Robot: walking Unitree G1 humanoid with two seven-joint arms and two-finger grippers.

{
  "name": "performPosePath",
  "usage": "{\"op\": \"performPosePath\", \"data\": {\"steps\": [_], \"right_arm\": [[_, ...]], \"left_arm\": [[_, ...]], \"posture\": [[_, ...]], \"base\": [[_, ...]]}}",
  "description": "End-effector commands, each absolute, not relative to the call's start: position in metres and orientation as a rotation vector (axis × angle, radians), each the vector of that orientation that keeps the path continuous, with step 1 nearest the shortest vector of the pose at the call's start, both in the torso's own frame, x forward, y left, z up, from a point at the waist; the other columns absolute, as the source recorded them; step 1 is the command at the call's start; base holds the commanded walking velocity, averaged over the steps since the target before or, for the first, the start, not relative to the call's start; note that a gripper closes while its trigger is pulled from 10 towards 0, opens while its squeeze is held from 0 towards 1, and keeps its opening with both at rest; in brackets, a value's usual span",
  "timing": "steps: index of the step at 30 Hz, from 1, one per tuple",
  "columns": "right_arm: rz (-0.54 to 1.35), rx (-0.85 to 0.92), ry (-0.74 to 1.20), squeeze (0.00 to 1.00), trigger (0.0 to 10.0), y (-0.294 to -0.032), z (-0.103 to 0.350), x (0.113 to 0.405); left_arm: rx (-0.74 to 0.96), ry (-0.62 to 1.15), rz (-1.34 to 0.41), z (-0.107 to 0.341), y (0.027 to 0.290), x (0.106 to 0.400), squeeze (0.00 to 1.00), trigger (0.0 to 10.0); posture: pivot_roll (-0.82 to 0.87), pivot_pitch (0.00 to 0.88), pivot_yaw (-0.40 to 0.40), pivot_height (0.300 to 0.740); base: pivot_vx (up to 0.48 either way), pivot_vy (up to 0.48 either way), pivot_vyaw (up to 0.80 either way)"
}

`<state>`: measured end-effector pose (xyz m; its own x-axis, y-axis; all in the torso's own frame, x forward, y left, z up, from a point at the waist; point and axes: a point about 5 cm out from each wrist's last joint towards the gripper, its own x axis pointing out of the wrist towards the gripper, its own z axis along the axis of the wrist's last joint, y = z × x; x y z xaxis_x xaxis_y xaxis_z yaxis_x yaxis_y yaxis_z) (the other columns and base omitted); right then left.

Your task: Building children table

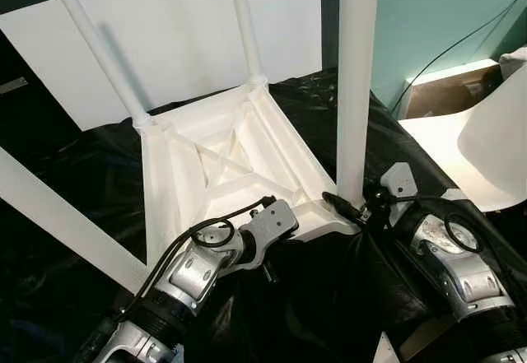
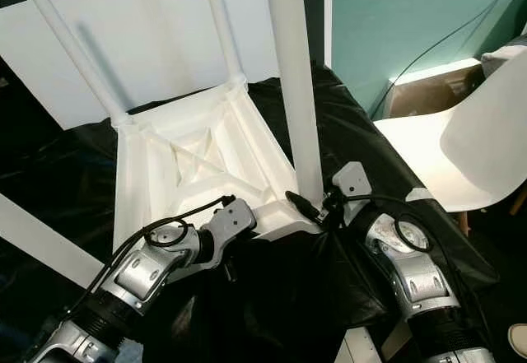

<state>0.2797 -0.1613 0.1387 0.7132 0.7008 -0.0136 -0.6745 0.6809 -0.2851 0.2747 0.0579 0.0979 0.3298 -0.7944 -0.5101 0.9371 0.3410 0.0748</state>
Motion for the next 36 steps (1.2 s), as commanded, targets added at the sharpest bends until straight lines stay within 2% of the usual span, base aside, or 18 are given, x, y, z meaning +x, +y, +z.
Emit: {"op": "performPosePath", "data": {"steps": [1,5,6,7,9,12,18,19,20,21,22,23,24,28,29,32,36], "right_arm": [[0.784,-0.232,-0.037,0.00,0.0,-0.150,0.121,0.271],[0.737,-0.197,-0.038,0.00,0.0,-0.147,0.117,0.270],[0.656,-0.155,-0.045,0.00,0.0,-0.144,0.113,0.269],[0.656,-0.155,-0.045,0.00,0.0,-0.144,0.113,0.269],[0.471,-0.073,-0.081,0.00,0.0,-0.134,0.109,0.266],[0.400,-0.043,-0.102,0.00,0.0,-0.129,0.109,0.265],[0.358,-0.045,-0.110,0.00,0.0,-0.132,0.111,0.272],[0.355,-0.055,-0.113,0.00,0.8,-0.133,0.112,0.273],[0.355,-0.055,-0.113,0.00,0.8,-0.133,0.112,0.273],[0.358,-0.066,-0.116,0.00,3.1,-0.133,0.112,0.274],[0.367,-0.082,-0.123,0.00,10.0,-0.133,0.113,0.274],[0.367,-0.082,-0.123,0.00,10.0,-0.133,0.113,0.274],[0.380,-0.089,-0.130,1.00,10.0,-0.133,0.115,0.273],[0.434,-0.156,-0.182,1.00,10.0,-0.139,0.126,0.276],[0.474,-0.180,-0.203,0.00,10.0,-0.142,0.133,0.279],[0.498,-0.194,-0.217,0.00,10.0,-0.144,0.137,0.281],[0.643,-0.279,-0.243,0.00,10.0,-0.149,0.153,0.286]], "left_arm": [[0.354,0.561,-1.079,0.070,0.072,0.272,0.00,10.0],[0.356,0.561,-1.073,0.070,0.072,0.273,0.00,10.0],[0.355,0.559,-1.066,0.070,0.072,0.274,0.00,10.0],[0.355,0.559,-1.066,0.070,0.072,0.274,0.00,10.0],[0.346,0.557,-1.057,0.071,0.072,0.275,0.00,10.0],[0.341,0.558,-1.056,0.071,0.072,0.275,0.00,10.0],[0.339,0.564,-1.059,0.071,0.072,0.273,0.00,10.0],[0.340,0.565,-1.057,0.071,0.073,0.273,0.00,10.0],[0.340,0.565,-1.057,0.071,0.073,0.273,0.00,10.0],[0.341,0.566,-1.056,0.070,0.073,0.273,0.00,10.0],[0.341,0.566,-1.054,0.070,0.073,0.273,0.00,10.0],[0.341,0.566,-1.054,0.070,0.073,0.273,0.00,10.0],[0.340,0.565,-1.052,0.070,0.074,0.274,0.00,10.0],[0.338,0.564,-1.045,0.070,0.073,0.274,0.00,10.0],[0.339,0.564,-1.045,0.070,0.073,0.274,0.00,10.0],[0.340,0.564,-1.045,0.070,0.073,0.274,0.00,10.0],[0.341,0.558,-1.049,0.070,0.071,0.275,0.00,10.0]], "posture": [[-0.05,0.000,0.127,0.740],[-0.05,0.000,0.127,0.740],[-0.05,0.000,0.127,0.740],[-0.05,0.000,0.127,0.740],[-0.05,0.000,0.124,0.740],[-0.05,0.000,0.124,0.740],[-0.05,0.000,0.128,0.740],[-0.04,0.000,0.125,0.740],[-0.04,0.000,0.125,0.740],[-0.04,0.000,0.124,0.740],[-0.04,0.000,0.122,0.740],[-0.04,0.000,0.122,0.740],[-0.04,0.000,0.122,0.740],[-0.04,0.000,0.116,0.740],[-0.05,0.000,0.116,0.740],[-0.05,0.000,0.116,0.740],[-0.05,0.000,0.116,0.740]], "base": [[0.000,0.000,0.00],[0.000,0.000,0.00],[0.000,0.000,0.00],[0.000,0.000,0.00],[0.000,0.000,0.00],[0.000,0.000,0.00],[0.000,0.000,0.00],[0.000,0.000,0.00],[0.000,0.000,0.00],[0.000,0.000,0.00],[0.000,0.000,0.00],[0.000,0.000,0.00],[0.000,0.000,0.00],[0.000,0.000,0.00],[0.000,0.000,0.00],[0.000,0.000,0.00],[0.000,0.000,0.00]]}}
